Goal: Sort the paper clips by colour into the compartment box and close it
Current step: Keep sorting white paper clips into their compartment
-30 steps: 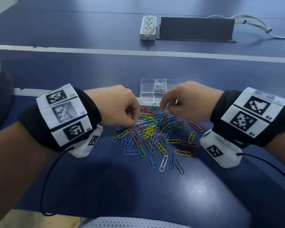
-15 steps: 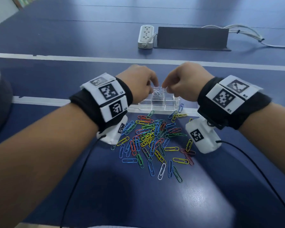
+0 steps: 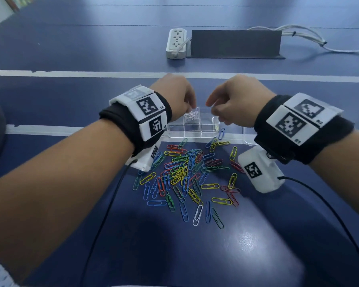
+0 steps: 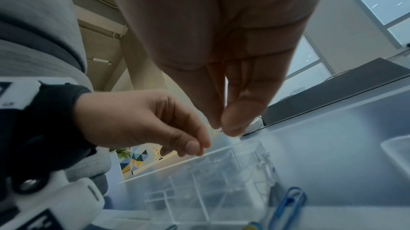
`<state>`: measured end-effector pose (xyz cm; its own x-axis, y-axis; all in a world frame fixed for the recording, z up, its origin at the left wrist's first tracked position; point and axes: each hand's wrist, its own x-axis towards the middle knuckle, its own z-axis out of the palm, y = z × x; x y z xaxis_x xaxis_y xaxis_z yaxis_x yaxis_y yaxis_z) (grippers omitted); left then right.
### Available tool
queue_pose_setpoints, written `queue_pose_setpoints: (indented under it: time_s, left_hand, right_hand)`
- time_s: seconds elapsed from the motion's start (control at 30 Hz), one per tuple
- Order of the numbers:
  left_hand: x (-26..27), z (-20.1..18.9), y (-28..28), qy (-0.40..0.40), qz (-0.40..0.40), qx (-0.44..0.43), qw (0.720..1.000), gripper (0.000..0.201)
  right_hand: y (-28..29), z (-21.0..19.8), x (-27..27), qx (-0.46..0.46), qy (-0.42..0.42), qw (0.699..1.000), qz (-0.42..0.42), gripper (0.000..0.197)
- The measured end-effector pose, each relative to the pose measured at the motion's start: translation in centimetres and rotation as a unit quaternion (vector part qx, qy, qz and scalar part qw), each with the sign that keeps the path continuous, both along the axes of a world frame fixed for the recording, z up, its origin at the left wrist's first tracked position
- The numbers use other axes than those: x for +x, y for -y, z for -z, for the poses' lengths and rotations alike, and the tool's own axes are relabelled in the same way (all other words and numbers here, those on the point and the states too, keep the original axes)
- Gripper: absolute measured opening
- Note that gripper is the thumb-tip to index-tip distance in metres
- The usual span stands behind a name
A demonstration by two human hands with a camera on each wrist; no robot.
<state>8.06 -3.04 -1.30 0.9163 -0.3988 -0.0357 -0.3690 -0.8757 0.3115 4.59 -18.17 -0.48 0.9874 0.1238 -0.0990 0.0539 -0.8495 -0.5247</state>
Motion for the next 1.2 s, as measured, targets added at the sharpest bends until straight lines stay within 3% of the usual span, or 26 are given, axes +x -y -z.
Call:
queue_pose_setpoints:
  time_s: [0.1, 0.2, 0.33, 0.43, 0.63, 0.83, 1.0, 1.1, 1.2]
  left_hand:
    - [-0.4, -0.4, -0.6, 0.023, -0.005, -0.015, 1.000, 0.014]
    - [-1.2, -0.7, -1.4, 0.016, 0.016, -0.010, 1.000, 0.012]
    - [-3.2, -0.8, -2.0, -0.043, 0.074, 0.031, 0.996, 0.013]
    - [-4.5, -0.6, -2.4, -0.085, 0.105, 0.069, 0.988, 0.013]
    - [-5.2, -0.4, -3.3, -0.095, 0.100, 0.104, 0.985, 0.015]
    - [-5.7, -0.1, -4.2, -0.102, 0.096, 0.106, 0.984, 0.014]
    - [-5.7, -0.1, -5.1, -0.103, 0.073, 0.109, 0.986, 0.016]
    - [-5.7, 0.1, -5.3, -0.107, 0.066, 0.112, 0.986, 0.016]
    - [-5.8, 0.3, -5.3, -0.112, 0.064, 0.116, 0.985, 0.014]
  right_hand:
    - [-0.1, 0.0, -1.4, -0.023, 0.019, 0.998, -0.064, 0.021]
    - [-1.0, -0.2, -4.1, -0.060, 0.019, 0.979, -0.195, 0.018]
    - [-2.6, 0.1, -7.7, -0.111, -0.069, 0.911, -0.391, 0.014]
    - [-3.3, 1.0, -9.4, -0.181, -0.075, 0.872, -0.448, 0.016]
    - [-3.8, 1.4, -10.0, -0.259, -0.056, 0.860, -0.436, 0.013]
    - [-3.9, 1.0, -9.4, -0.220, -0.072, 0.883, -0.408, 0.012]
    - [-3.0, -0.5, -3.6, -0.129, 0.039, 0.969, -0.206, 0.014]
    - [-2.5, -0.4, -0.1, -0.099, 0.078, 0.987, -0.102, 0.016]
    - [-2.7, -0.1, 1.6, -0.108, 0.068, 0.989, -0.069, 0.015]
